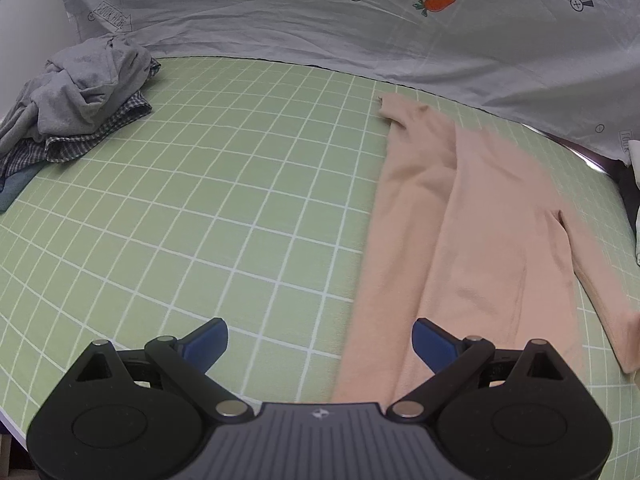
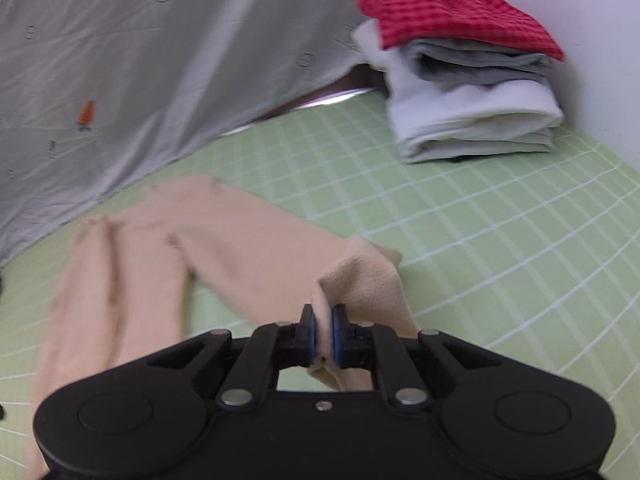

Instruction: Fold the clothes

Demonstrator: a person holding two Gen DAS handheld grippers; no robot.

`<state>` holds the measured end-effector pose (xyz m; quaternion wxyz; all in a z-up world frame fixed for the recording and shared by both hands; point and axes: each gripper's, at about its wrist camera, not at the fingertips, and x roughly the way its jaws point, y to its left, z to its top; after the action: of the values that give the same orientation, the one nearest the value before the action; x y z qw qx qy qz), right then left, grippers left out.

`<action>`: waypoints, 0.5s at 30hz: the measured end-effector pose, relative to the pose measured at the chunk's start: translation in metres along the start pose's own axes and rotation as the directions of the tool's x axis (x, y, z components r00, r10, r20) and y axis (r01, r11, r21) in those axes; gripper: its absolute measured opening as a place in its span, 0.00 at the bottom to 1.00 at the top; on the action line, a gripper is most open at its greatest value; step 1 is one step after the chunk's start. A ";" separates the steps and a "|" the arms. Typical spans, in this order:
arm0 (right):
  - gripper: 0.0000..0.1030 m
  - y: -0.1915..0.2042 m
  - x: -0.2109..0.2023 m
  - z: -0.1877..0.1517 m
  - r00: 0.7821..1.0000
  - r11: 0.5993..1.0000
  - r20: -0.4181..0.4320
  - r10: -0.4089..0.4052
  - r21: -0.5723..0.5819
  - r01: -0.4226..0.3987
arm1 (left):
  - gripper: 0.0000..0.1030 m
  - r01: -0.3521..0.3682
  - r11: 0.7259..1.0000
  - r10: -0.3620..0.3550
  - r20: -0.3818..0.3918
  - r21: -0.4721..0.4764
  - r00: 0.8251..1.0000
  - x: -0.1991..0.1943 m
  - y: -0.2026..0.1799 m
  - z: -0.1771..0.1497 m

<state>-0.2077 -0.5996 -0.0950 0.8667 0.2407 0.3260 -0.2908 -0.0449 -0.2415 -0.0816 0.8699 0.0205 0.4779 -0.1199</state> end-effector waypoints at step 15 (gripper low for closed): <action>0.48 0.263 -0.017 0.023 0.774 0.778 0.083 0.627 -0.032 -0.627 | 0.95 0.025 0.995 -0.026 0.003 0.096 1.000 -0.001 0.074 0.026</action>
<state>-0.0350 -0.4197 -0.0073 0.9280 0.3213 0.1886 0.0044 -0.0070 -0.1731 -0.0725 0.8673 0.0561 0.4701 -0.1539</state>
